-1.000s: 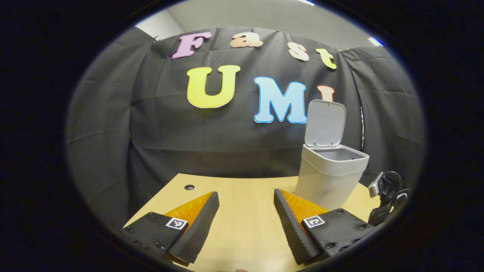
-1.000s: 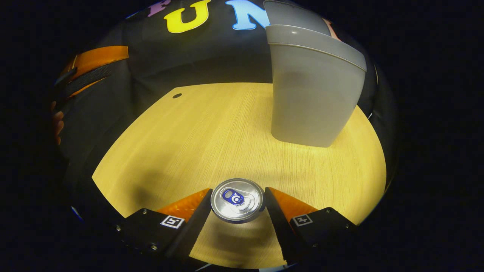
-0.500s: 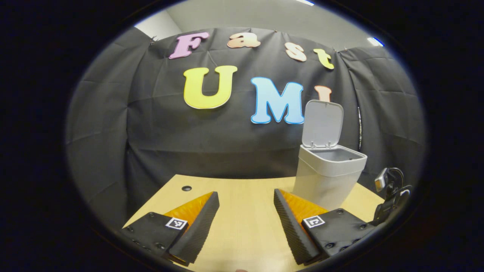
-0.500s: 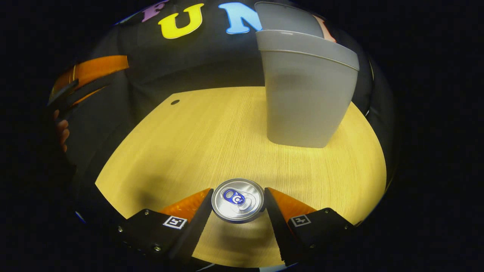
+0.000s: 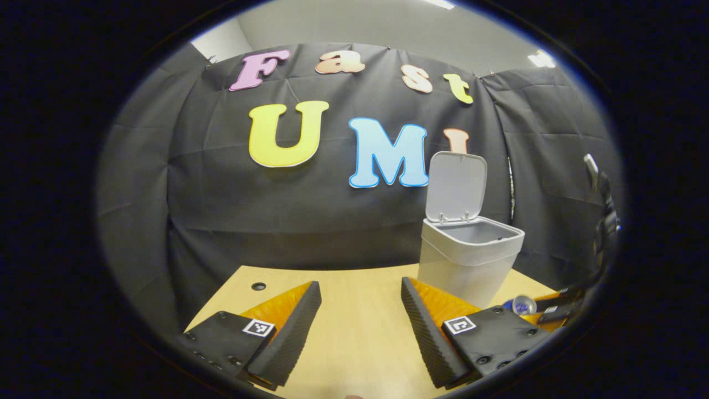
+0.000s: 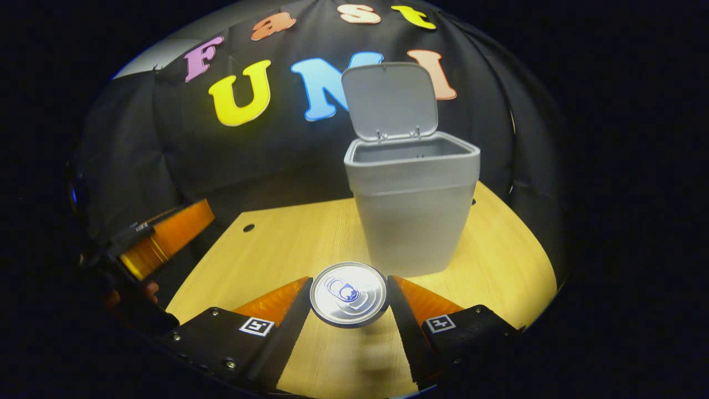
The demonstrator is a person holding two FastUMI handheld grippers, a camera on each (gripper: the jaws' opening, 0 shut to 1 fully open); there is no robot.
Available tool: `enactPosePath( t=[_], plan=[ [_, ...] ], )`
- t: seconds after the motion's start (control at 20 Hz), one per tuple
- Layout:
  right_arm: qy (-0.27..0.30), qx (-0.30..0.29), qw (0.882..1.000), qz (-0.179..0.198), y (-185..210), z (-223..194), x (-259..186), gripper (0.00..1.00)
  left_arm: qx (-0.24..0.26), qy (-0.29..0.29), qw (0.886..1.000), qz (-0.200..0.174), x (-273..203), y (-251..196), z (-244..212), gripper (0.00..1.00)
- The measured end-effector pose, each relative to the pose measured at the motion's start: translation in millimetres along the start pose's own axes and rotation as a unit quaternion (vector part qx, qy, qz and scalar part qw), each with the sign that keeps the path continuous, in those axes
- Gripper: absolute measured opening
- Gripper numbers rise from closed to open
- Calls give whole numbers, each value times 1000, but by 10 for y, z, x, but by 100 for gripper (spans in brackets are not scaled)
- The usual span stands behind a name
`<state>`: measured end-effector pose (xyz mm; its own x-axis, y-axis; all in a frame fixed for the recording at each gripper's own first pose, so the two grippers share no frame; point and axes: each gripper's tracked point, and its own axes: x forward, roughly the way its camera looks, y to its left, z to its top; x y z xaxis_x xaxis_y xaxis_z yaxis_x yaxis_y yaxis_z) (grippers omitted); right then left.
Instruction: Press the lid of the desktop garbage bin to open it, pick up the crumpled paper on the desktop and throw it into the bin, then pick up the pop can on the desktop and drop it into the bin, and finally close the garbage bin lid.
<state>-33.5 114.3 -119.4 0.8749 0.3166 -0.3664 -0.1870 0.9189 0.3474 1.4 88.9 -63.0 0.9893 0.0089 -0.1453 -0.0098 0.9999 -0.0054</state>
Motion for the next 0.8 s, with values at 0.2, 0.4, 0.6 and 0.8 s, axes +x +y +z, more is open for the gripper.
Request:
enactPosePath(
  t=[0.2,0.4,0.6,0.8],
  plan=[
    [-59,-4,998,-4,60,536,-116,84,4,-6,1000,-14,17,2,61,100],
    [-117,-10,993,2,121,1111,-171,83,-3,-9,1000,-9,39,62,95,100],
    [-160,-28,987,-5,20,1607,-142,83,-7,-14,1000,1,-6,72,144,100],
    [-167,-22,986,-1,-148,1847,35,83,-12,-21,999,26,-37,109,261,95]
  ],
)
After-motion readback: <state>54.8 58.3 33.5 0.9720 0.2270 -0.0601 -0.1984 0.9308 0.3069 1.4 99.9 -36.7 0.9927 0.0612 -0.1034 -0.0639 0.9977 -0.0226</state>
